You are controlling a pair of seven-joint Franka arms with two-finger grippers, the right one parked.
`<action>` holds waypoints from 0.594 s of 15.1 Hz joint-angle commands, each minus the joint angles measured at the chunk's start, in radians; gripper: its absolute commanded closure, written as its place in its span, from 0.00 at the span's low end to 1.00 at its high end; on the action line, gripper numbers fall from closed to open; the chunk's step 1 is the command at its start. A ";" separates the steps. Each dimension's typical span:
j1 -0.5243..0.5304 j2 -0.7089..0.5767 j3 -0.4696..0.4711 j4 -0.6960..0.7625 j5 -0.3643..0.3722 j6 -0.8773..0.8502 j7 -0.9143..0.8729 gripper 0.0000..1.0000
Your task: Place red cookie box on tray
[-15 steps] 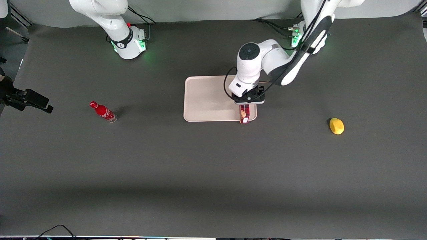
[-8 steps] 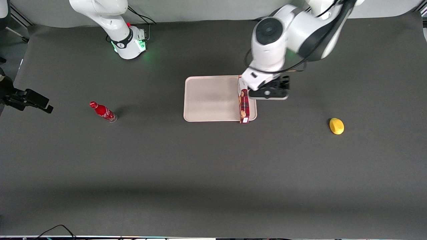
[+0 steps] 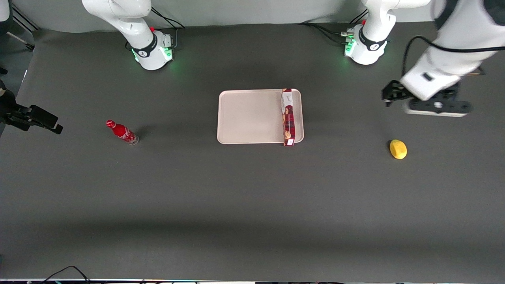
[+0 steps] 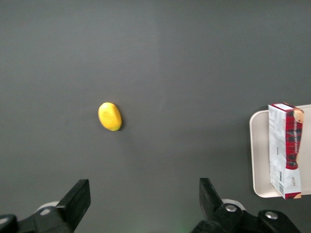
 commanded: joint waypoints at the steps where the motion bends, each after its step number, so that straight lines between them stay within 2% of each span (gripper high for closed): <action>1: 0.011 -0.004 0.065 0.012 -0.022 0.007 0.042 0.00; 5: 0.023 0.123 0.089 0.139 -0.010 0.004 0.043 0.00; 8: 0.021 0.139 0.091 0.152 -0.012 0.022 0.040 0.00; 9: 0.021 0.140 0.091 0.161 -0.033 0.019 0.030 0.00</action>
